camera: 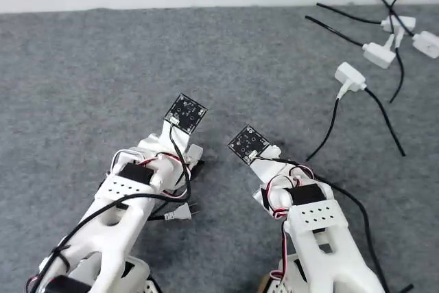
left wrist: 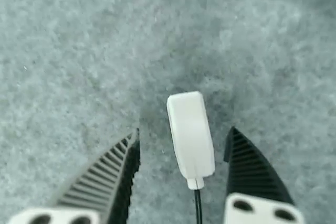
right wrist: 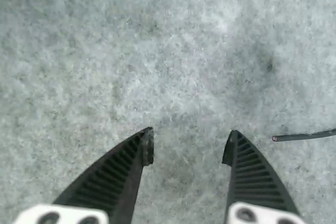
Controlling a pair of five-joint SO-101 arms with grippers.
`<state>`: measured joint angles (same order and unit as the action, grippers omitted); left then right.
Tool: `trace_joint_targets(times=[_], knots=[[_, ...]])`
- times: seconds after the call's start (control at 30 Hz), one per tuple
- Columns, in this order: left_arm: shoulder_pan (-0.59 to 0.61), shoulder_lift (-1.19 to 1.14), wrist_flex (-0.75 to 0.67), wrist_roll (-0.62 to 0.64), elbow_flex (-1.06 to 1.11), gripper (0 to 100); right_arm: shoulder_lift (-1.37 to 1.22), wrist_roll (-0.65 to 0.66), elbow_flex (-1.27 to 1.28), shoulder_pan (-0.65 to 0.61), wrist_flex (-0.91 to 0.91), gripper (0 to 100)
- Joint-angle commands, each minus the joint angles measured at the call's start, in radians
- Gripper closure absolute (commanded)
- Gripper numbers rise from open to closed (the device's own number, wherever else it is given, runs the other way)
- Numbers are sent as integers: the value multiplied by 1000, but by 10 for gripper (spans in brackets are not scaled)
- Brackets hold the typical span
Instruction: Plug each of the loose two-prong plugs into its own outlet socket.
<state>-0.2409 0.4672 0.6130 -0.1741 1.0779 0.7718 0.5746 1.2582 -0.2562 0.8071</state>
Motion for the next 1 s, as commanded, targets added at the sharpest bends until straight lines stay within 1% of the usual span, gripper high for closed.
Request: trace_joint_targets(times=[0.0,0.13,0.23,0.33,0.4,0.6,0.73,0.97], knots=[[3,-15,-18,-5,-47,750,21,-6,-5,1,-15,780],[12,-23,-25,-8,-50,750,21,-6,-5,1,-15,780],[31,-38,-34,-41,-53,750,19,-5,-5,1,-13,780],[89,-72,-98,-41,-53,750,22,-5,-5,1,-12,780],[117,-104,-114,-40,-76,750,22,-5,-5,1,-10,780],[176,-222,-69,17,-185,750,22,-5,-5,1,-10,780],[227,-262,-18,17,-252,750,24,-3,-5,1,-10,780],[222,-264,-18,17,-251,750,24,-3,-5,1,-10,780]])
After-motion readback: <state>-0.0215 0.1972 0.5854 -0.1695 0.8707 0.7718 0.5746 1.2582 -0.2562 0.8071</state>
